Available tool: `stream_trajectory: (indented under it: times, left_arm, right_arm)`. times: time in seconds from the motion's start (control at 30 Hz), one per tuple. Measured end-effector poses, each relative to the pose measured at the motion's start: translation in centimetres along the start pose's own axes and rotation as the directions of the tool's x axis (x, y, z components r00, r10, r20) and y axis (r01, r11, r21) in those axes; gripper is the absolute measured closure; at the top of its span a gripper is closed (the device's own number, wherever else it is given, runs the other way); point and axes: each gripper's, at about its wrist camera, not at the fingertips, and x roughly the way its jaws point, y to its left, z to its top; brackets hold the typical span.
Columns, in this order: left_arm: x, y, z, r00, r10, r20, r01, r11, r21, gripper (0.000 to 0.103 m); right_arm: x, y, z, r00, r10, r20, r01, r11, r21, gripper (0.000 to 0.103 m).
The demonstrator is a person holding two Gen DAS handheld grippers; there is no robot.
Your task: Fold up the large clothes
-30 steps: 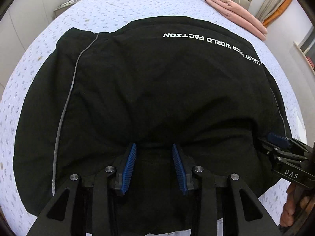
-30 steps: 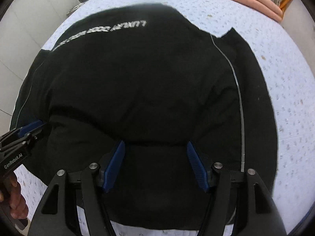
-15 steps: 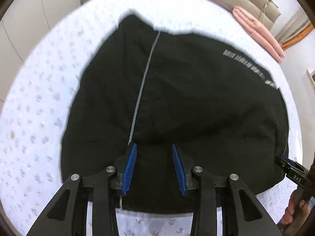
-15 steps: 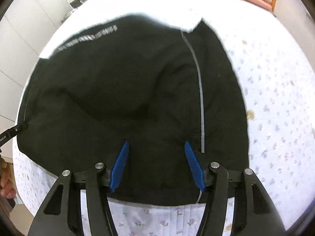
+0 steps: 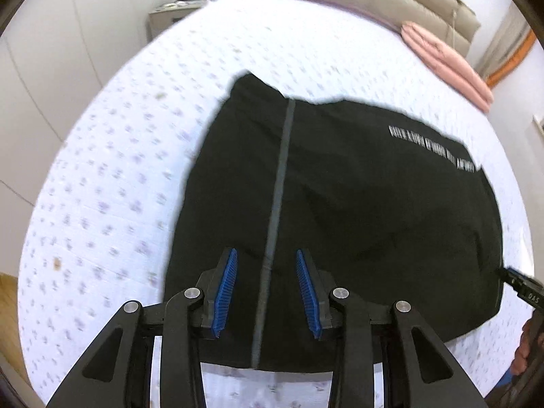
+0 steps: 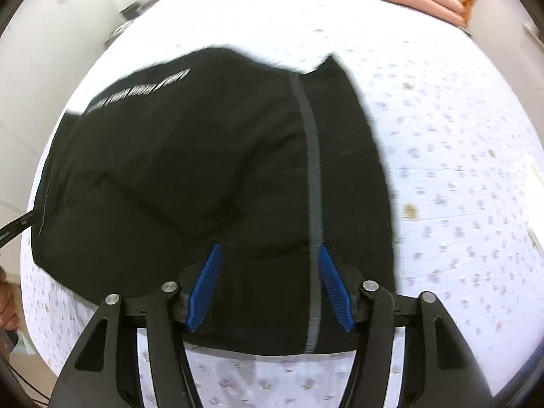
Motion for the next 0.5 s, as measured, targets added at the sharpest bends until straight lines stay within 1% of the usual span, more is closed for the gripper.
stream_trajectory:
  times: [0.07, 0.13, 0.2, 0.27, 0.3, 0.4, 0.5]
  left_arm:
    - [-0.4, 1.4, 0.7, 1.000, -0.024, -0.006, 0.024, 0.999, -0.028, 0.064]
    - [-0.4, 2.2, 0.9, 1.000, -0.008, -0.011, 0.007, 0.999, -0.047, 0.065]
    - [-0.5, 2.8, 0.9, 1.000, 0.019, -0.023, -0.021, 0.998, -0.060, 0.065]
    - [-0.4, 3.7, 1.2, 1.000, 0.015, -0.025, -0.017, 0.997, -0.075, 0.065]
    - [-0.2, 4.0, 1.4, 1.000, 0.006, -0.028, -0.008, 0.996, -0.083, 0.065]
    - [1.1, 5.1, 2.0, 0.996, -0.062, -0.059, 0.053, 0.989, -0.135, 0.065]
    - [2.0, 6.1, 2.2, 0.994, -0.091, -0.068, 0.076, 0.977, -0.197, 0.065]
  right_arm:
    - [0.1, -2.0, 0.5, 1.000, -0.023, -0.003, 0.023, 0.999, 0.044, 0.034]
    - [0.8, -4.2, 1.0, 0.999, -0.036, -0.017, 0.037, 0.996, 0.081, 0.034]
    - [1.2, -5.8, 1.5, 0.999, -0.023, -0.023, 0.026, 0.992, 0.121, 0.034]
    - [1.5, -6.8, 1.9, 1.000, -0.020, -0.022, 0.023, 0.990, 0.136, 0.034]
    - [1.6, -7.3, 2.2, 1.000, -0.015, -0.022, 0.018, 0.990, 0.142, 0.034]
    - [2.0, -7.9, 2.6, 0.999, 0.002, -0.033, 0.003, 0.988, 0.156, 0.034]
    - [2.7, -7.9, 2.8, 0.999, 0.018, -0.049, -0.010, 0.987, 0.163, 0.034]
